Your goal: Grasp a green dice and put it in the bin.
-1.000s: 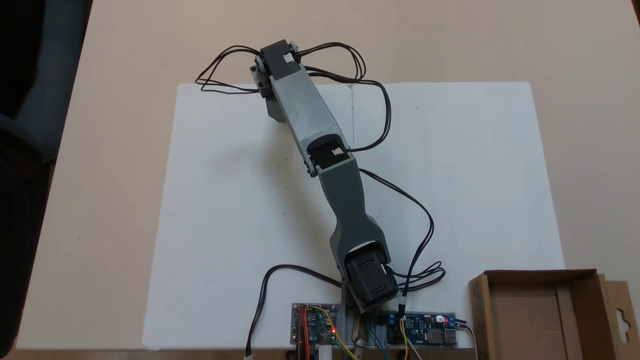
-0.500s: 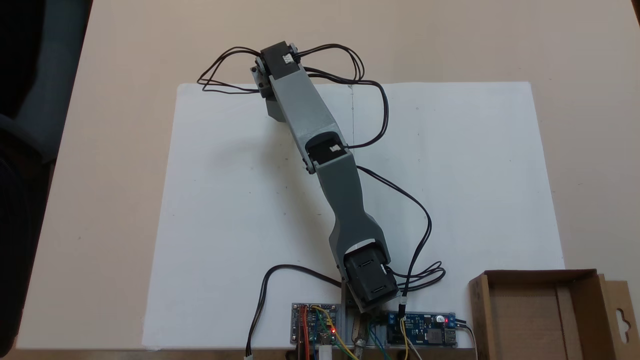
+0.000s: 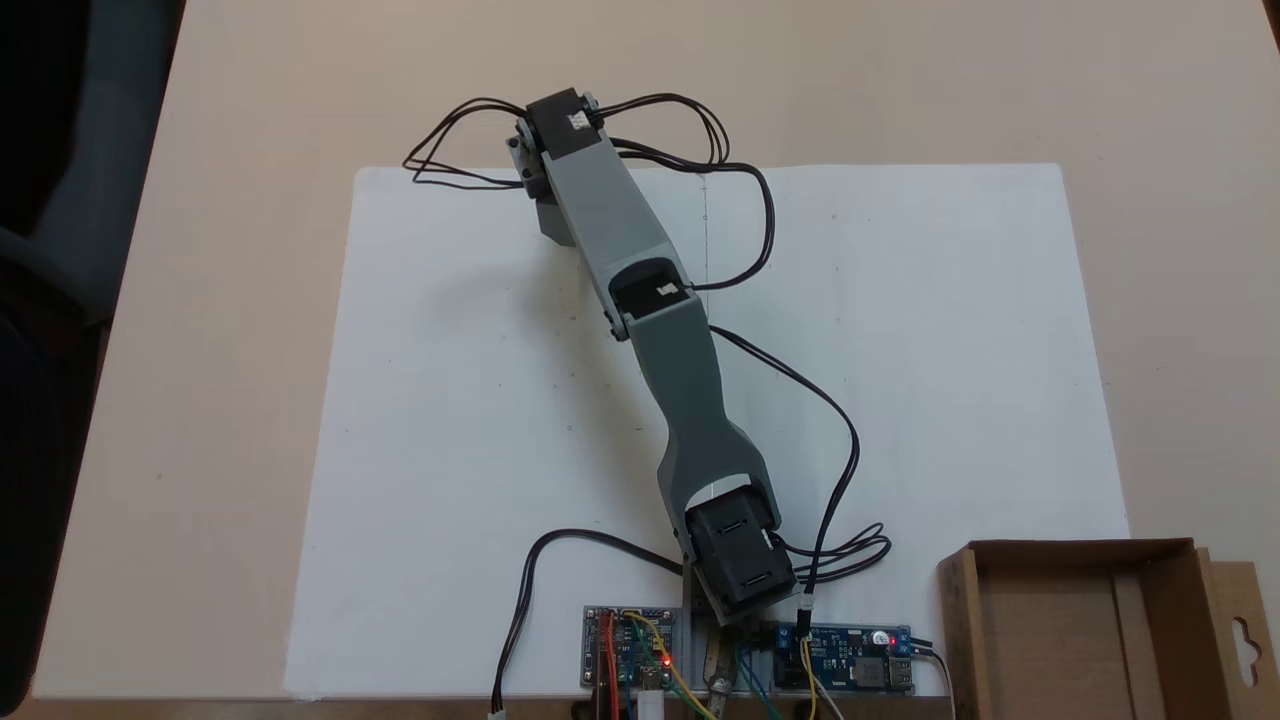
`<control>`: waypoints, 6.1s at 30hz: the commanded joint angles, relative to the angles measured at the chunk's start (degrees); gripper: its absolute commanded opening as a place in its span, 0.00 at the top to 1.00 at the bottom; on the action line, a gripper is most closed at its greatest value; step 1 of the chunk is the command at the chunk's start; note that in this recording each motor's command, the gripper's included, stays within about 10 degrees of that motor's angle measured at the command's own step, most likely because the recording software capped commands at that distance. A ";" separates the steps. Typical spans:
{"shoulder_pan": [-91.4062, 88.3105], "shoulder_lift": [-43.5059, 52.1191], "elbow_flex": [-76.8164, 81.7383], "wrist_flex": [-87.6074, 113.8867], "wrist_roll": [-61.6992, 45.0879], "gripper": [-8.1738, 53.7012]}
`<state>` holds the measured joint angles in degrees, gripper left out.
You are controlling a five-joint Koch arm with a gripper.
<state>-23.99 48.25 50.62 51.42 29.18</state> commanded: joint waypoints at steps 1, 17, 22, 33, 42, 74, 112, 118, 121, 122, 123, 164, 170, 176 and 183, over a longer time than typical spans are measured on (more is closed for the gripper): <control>-0.26 0.79 -2.20 -2.02 4.48 0.19; -0.26 -0.97 -2.20 -2.20 4.39 0.19; -0.18 -1.93 -2.20 -2.81 4.31 0.19; -0.26 -2.99 -2.20 -3.87 4.22 0.29; -0.18 -3.52 -2.20 -4.31 4.13 0.29; 18.54 15.89 6.33 -0.09 4.04 0.67; 121.55 31.99 7.38 15.21 -47.29 0.67; 127.53 26.81 7.47 13.10 -53.79 0.67; 128.94 26.19 9.49 13.10 -56.07 0.67; 129.11 26.02 10.37 13.10 -56.78 0.67; 129.20 25.75 11.43 13.01 -57.22 0.67; 84.99 47.64 18.28 -11.87 -21.88 0.18; 65.65 47.64 18.28 -15.56 -21.88 0.16; 48.25 47.37 18.46 -18.72 -21.97 0.15; 34.54 46.93 23.55 -23.82 -21.97 0.15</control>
<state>11.95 93.25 74.36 34.19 3.60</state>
